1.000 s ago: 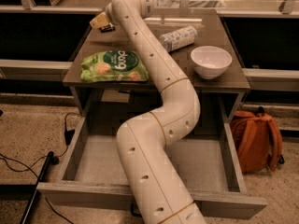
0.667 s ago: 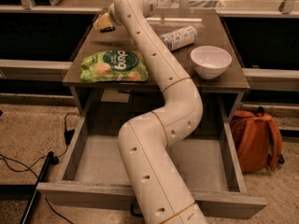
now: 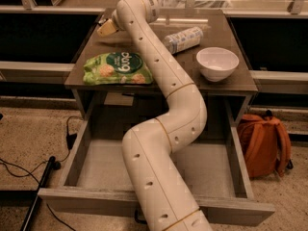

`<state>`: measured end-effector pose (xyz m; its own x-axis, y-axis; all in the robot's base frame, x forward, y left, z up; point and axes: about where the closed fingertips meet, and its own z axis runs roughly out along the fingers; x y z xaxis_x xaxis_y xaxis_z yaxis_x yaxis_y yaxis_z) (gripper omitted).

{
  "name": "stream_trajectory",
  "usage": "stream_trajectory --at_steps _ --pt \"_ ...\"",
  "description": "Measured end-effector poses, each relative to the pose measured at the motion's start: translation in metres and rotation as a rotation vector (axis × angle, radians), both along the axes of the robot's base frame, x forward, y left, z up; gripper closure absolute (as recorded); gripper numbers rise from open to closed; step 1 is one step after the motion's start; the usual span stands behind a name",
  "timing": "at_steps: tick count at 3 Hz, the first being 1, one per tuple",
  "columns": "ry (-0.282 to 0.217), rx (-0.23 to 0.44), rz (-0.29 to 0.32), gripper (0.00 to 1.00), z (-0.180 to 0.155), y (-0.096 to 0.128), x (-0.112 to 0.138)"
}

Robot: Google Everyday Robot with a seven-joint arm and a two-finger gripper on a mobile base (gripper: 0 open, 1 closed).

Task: Place rxbar chocolate into top drawer

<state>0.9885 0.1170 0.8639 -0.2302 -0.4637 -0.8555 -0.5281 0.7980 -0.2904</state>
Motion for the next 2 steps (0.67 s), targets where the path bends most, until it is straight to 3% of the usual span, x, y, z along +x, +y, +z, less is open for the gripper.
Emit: stream_trajectory --at_steps 2 --pt "-0.006 0.002 0.003 0.00 0.0029 0.0006 -0.0002"
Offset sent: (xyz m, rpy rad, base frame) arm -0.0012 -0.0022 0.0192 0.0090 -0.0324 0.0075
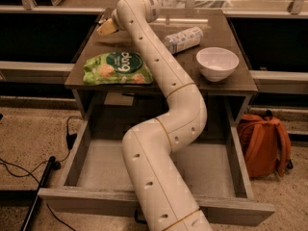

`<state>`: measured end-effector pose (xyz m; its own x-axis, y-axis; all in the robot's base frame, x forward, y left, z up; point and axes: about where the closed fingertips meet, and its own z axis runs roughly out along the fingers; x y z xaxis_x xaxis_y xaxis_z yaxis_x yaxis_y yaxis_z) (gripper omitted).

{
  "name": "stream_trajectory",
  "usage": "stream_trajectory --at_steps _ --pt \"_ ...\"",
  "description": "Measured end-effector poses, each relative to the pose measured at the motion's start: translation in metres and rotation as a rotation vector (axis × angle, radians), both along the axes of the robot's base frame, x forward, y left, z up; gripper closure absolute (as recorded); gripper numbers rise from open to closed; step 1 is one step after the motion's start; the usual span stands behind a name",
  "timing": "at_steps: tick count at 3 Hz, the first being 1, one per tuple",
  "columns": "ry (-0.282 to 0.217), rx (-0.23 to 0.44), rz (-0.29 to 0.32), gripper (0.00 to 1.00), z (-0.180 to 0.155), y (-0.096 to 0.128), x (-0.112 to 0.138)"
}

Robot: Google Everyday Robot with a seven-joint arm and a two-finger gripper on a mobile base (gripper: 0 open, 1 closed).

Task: Place rxbar chocolate into top drawer

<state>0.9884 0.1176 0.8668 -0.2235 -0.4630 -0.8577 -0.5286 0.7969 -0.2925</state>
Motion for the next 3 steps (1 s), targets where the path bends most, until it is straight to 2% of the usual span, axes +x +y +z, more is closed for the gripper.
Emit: stream_trajectory --at_steps 1,2,3 --pt "-0.006 0.001 0.002 0.00 0.004 0.000 -0.001" --pt "-0.005 -0.011 -0.017 0.00 0.021 -0.008 -0.014" --pt "-0.005 -0.011 -0.017 0.00 0.022 -0.007 -0.014"
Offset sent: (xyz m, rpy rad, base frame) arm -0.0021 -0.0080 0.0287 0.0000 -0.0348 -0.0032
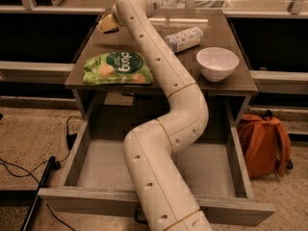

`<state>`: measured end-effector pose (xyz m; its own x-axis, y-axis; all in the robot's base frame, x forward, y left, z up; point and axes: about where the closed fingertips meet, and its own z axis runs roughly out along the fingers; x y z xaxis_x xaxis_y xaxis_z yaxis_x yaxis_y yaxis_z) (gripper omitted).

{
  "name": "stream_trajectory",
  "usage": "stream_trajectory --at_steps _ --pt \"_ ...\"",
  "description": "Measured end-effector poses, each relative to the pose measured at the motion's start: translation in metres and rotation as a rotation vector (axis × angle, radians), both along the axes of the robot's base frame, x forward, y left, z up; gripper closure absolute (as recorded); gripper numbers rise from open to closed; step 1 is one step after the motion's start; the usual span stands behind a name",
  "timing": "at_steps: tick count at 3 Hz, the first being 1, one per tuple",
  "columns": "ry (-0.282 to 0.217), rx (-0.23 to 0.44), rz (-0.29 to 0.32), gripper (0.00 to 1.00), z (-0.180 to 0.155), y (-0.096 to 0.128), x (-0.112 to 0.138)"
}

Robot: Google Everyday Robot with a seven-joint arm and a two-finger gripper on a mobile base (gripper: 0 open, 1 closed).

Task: Place rxbar chocolate into top drawer

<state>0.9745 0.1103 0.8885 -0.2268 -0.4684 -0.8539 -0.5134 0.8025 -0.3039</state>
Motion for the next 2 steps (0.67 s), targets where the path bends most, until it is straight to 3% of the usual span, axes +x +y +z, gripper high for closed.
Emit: stream_trajectory --at_steps 2 --pt "0.041 -0.076 -0.018 0.00 -0.0134 -0.0009 0.0009"
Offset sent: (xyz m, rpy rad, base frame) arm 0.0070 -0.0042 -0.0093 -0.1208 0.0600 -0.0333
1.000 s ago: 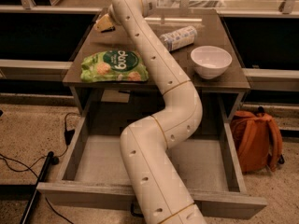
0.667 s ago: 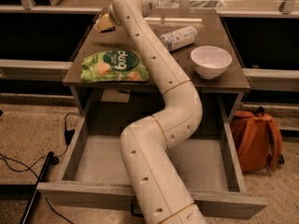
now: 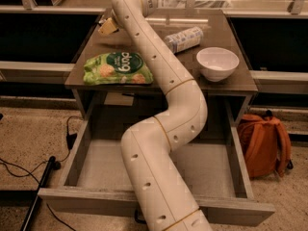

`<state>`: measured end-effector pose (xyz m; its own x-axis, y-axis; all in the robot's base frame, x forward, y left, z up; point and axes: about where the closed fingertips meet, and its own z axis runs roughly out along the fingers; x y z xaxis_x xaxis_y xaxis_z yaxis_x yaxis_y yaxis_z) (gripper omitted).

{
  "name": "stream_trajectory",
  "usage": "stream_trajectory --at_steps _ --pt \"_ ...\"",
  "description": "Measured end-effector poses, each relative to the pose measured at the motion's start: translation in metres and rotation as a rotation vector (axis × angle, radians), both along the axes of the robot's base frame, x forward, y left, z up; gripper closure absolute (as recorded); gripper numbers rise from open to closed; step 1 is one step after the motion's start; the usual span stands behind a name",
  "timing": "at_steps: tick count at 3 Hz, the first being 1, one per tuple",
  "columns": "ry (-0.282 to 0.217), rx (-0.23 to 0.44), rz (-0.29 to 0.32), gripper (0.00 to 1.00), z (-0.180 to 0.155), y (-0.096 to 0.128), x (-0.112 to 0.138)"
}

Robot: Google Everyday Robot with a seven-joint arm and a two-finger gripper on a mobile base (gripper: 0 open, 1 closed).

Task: Place rxbar chocolate into top drawer

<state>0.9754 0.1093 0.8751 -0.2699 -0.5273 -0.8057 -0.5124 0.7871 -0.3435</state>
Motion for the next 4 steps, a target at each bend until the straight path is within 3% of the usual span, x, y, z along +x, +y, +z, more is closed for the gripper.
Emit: stream_trajectory --at_steps 4 --pt "0.038 -0.125 -0.018 0.00 -0.0056 -0.0016 -0.0014"
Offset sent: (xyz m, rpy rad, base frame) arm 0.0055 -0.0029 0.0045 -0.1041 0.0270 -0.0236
